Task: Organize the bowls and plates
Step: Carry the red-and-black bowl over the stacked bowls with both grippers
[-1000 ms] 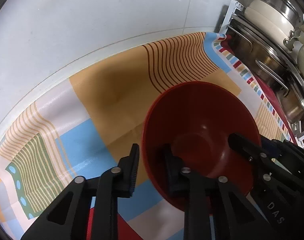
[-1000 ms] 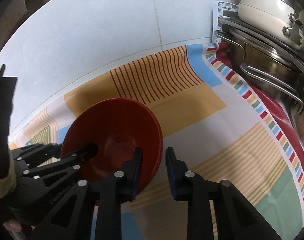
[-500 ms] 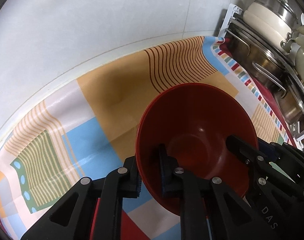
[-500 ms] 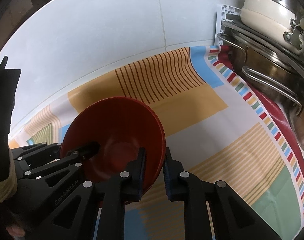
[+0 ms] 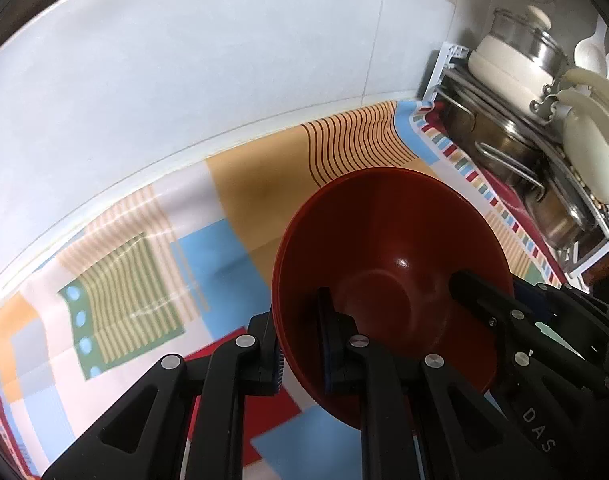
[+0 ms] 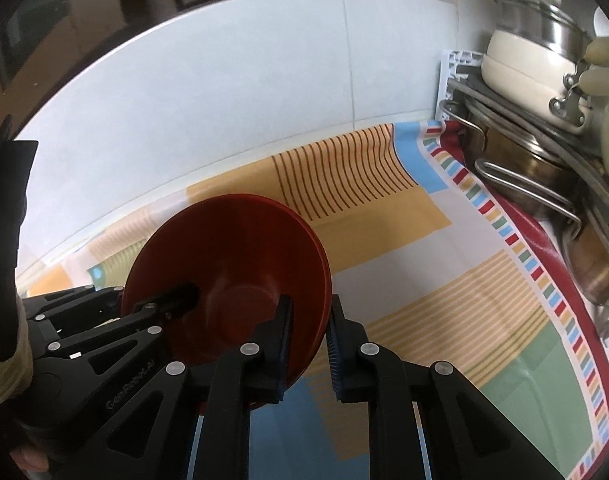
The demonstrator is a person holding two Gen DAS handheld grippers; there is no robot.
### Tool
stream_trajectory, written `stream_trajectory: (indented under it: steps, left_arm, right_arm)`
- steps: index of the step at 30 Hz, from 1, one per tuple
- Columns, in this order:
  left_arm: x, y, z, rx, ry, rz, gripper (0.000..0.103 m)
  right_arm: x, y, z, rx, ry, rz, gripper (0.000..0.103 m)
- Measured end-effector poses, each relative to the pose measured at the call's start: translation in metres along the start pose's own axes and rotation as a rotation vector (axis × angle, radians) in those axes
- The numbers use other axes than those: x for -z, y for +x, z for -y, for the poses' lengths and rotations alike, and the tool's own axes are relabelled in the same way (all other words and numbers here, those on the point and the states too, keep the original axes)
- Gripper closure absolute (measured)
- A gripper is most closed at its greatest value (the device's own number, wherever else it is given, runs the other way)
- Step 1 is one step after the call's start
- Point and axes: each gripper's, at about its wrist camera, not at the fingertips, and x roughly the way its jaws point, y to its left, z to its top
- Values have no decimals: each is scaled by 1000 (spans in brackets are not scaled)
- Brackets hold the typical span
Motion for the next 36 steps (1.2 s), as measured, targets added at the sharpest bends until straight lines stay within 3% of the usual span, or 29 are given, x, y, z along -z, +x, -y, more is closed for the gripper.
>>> stream_trajectory:
  steps: [17,36]
  left_arm:
    - [51,-94,-6,-32,-77,84,88]
    - [135,-167,-17,-85,-175,138,88]
  right_arm:
    - [29,-86,-36,-43,-100,82,85]
    - [88,-146,-70,-143,-204,56,85]
